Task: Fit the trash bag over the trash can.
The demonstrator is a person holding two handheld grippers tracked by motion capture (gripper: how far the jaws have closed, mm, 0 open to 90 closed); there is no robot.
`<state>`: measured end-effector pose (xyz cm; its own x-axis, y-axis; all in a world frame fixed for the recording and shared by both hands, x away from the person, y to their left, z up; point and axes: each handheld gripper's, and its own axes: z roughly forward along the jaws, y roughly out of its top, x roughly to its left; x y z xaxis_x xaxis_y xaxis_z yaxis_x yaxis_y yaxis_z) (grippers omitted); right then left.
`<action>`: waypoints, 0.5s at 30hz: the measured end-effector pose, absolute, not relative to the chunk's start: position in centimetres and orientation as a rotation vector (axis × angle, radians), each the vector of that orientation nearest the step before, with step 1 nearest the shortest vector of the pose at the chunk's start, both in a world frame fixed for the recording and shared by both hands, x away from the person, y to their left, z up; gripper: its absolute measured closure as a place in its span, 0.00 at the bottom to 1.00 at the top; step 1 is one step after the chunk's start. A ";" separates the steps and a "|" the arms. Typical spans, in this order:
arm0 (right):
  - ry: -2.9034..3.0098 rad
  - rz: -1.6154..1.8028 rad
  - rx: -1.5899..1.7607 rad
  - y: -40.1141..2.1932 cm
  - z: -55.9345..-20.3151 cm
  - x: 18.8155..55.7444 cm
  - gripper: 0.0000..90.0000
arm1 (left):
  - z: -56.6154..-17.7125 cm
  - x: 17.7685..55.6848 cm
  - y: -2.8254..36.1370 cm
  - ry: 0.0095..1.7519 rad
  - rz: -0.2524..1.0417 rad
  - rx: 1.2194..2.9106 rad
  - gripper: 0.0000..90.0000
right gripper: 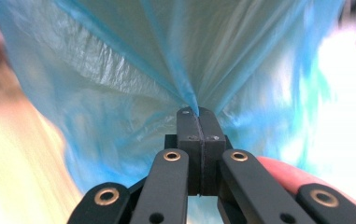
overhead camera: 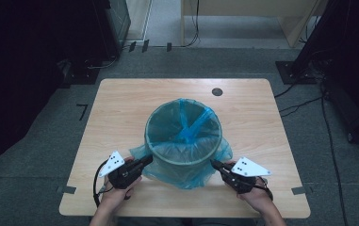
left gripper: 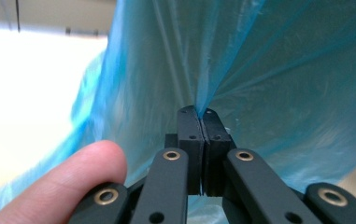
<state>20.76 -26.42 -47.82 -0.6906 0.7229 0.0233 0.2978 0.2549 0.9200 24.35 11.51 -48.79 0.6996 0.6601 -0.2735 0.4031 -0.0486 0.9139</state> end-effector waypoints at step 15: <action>2.206 1.336 0.970 -27.1 -49.2 21.1 0.56 | -50.5 25.2 11.8 1.020 0.317 1.831 0.85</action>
